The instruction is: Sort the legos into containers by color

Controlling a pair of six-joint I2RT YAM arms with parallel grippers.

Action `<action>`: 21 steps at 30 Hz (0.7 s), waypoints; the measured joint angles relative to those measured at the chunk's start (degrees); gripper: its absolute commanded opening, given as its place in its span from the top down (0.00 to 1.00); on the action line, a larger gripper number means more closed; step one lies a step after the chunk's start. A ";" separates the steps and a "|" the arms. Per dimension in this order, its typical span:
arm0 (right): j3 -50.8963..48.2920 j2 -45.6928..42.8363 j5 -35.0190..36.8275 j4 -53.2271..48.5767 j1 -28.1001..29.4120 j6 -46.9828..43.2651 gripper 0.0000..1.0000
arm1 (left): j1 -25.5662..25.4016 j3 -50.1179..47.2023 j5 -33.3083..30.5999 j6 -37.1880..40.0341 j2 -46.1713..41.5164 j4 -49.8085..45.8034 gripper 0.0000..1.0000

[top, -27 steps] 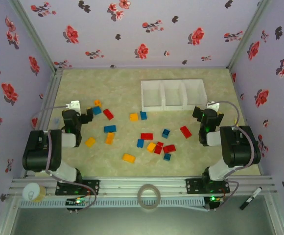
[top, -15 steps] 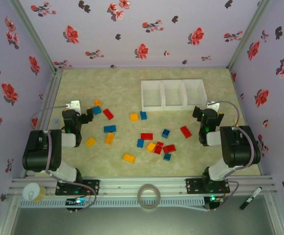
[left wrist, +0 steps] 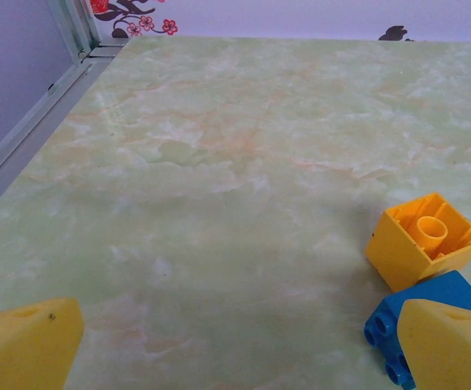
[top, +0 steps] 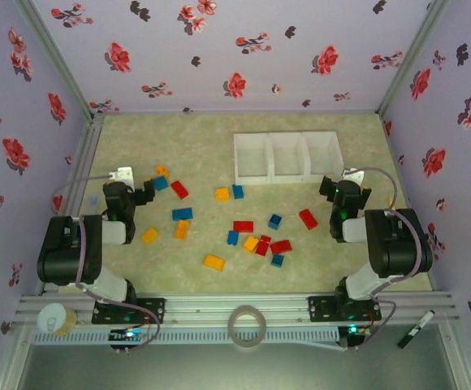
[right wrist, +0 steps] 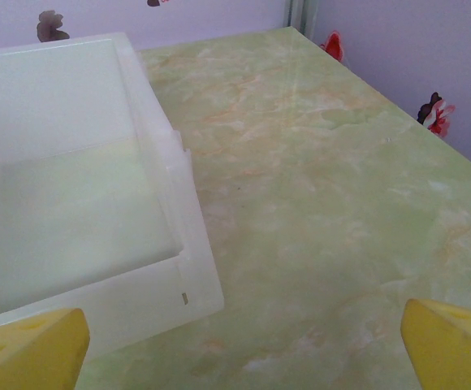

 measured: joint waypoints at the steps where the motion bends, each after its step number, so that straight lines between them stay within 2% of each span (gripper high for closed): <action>1: 0.00 0.00 0.00 0.00 0.00 0.00 0.01 | 0.00 0.00 0.00 0.00 0.00 0.00 0.00; 11: 0.00 -0.35 0.17 -0.33 0.00 0.04 0.01 | 0.00 0.42 -0.70 -0.02 -0.42 -1.68 0.00; 14: -0.11 -2.01 0.15 -0.48 0.02 -0.07 0.01 | 0.00 2.49 -2.71 -0.76 -4.74 -9.90 0.00; 17: -0.04 -4.68 1.38 -2.64 0.79 -0.07 0.01 | 0.00 8.39 -4.66 -2.71 -12.81 -22.47 0.00; 21: 1.92 -16.72 3.28 -14.16 1.57 -0.07 0.01 | -0.81 20.33 -6.38 -6.95 -21.84 -38.40 0.00</action>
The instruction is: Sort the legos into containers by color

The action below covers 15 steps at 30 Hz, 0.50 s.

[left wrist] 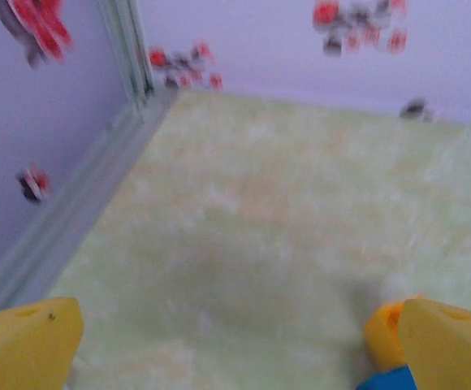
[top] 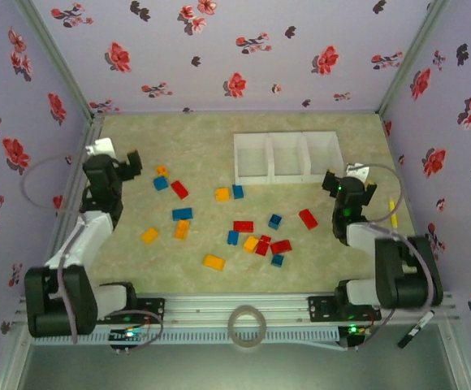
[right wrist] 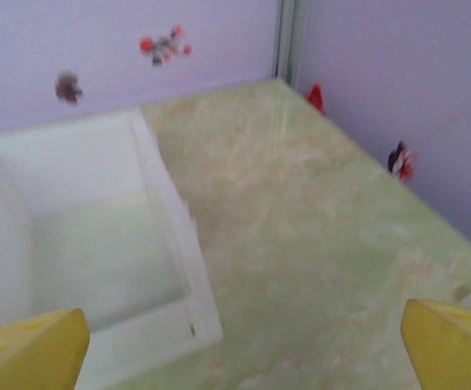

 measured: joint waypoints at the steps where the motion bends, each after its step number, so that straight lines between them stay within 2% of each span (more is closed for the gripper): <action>1: 0.96 -3.23 0.24 -2.58 0.00 0.07 0.01 | -0.57 2.40 -0.57 -0.81 -1.38 -2.93 0.00; 4: 7.32 -13.09 0.98 -13.86 0.02 2.08 0.01 | -4.31 8.94 -2.38 -3.32 -5.18 -12.09 0.00; 7: 15.37 -18.23 1.11 -24.15 0.39 5.31 0.01 | -8.33 11.74 -3.28 -5.42 -7.91 -18.82 0.00; 15: 22.73 -20.72 -5.20 -44.74 1.42 9.77 0.01 | -16.28 14.19 -5.51 -11.72 -8.26 -33.16 0.00</action>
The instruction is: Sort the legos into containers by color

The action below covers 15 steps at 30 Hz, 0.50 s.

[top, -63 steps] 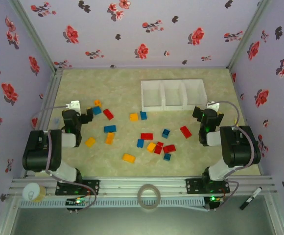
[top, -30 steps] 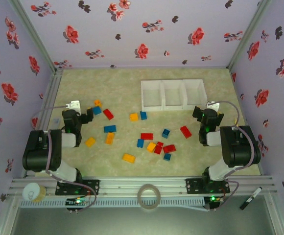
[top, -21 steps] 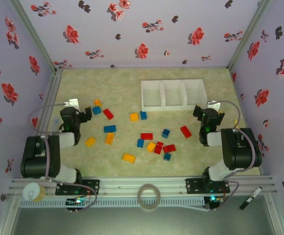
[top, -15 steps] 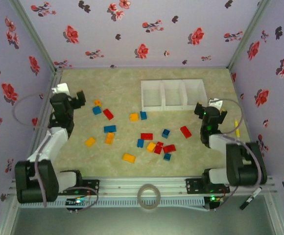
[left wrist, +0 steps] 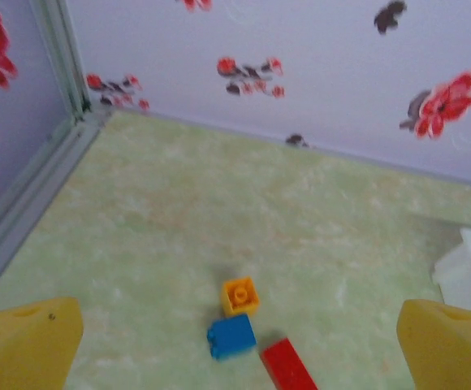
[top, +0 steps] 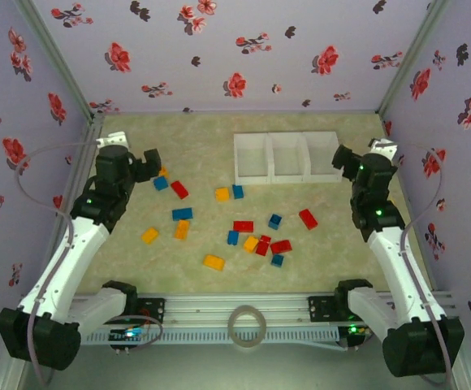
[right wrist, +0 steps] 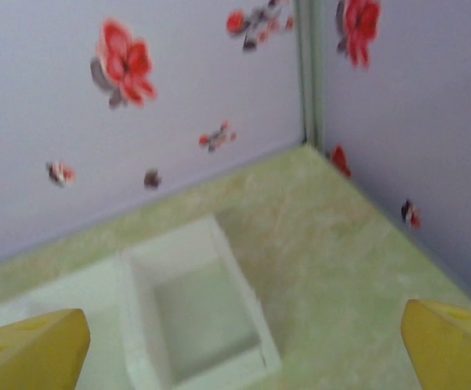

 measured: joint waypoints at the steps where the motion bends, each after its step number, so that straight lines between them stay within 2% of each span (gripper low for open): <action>1: 0.33 0.13 -1.14 -2.14 0.07 0.28 0.01 | -0.31 0.52 -0.09 -0.70 0.55 -1.46 0.00; 7: 3.43 2.08 -6.51 -12.28 2.56 1.51 0.06 | -0.57 4.22 -0.92 -6.25 7.56 -9.64 0.00; 10: 4.87 3.10 -7.67 -15.69 5.07 2.23 0.10 | -0.55 7.91 -1.38 -8.04 15.10 -13.11 0.00; 15: 6.03 4.85 -8.52 -20.11 8.72 2.95 0.15 | -0.39 15.04 -1.70 -9.62 29.16 -16.39 0.07</action>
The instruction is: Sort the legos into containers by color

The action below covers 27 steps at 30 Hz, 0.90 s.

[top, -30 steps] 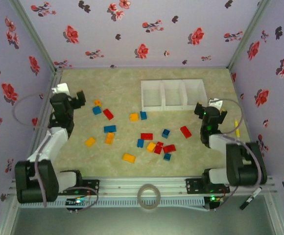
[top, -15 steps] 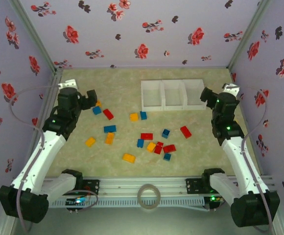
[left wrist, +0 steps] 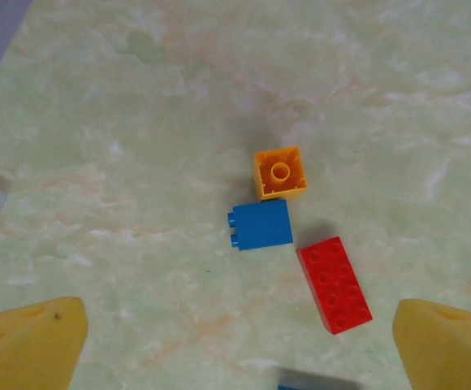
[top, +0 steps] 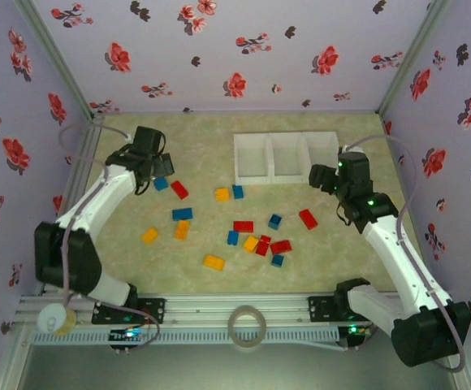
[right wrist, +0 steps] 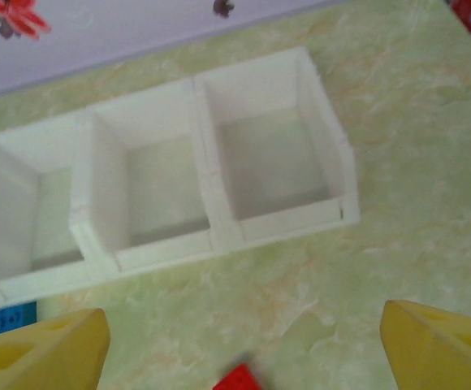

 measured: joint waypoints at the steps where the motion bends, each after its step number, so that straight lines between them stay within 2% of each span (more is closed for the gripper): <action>1: 0.02 0.13 -0.13 -0.55 0.50 0.02 0.15 | 0.24 1.20 0.02 -0.07 2.27 -0.50 0.09; 6: 0.00 0.13 -0.26 -2.84 2.14 0.02 0.17 | 1.84 8.07 0.24 -0.42 13.14 -1.53 0.13; 12: -0.17 -0.17 -0.39 -4.79 2.62 0.04 0.19 | 4.17 11.87 2.25 -0.61 21.44 -1.18 0.21; 18: -0.76 -0.68 -0.39 -5.57 2.84 0.04 0.20 | 5.27 13.11 6.14 -0.55 25.70 1.09 0.23; 27: -0.76 -0.66 -0.39 -5.57 3.32 0.04 0.21 | 5.29 15.82 8.17 0.20 28.85 2.08 0.26</action>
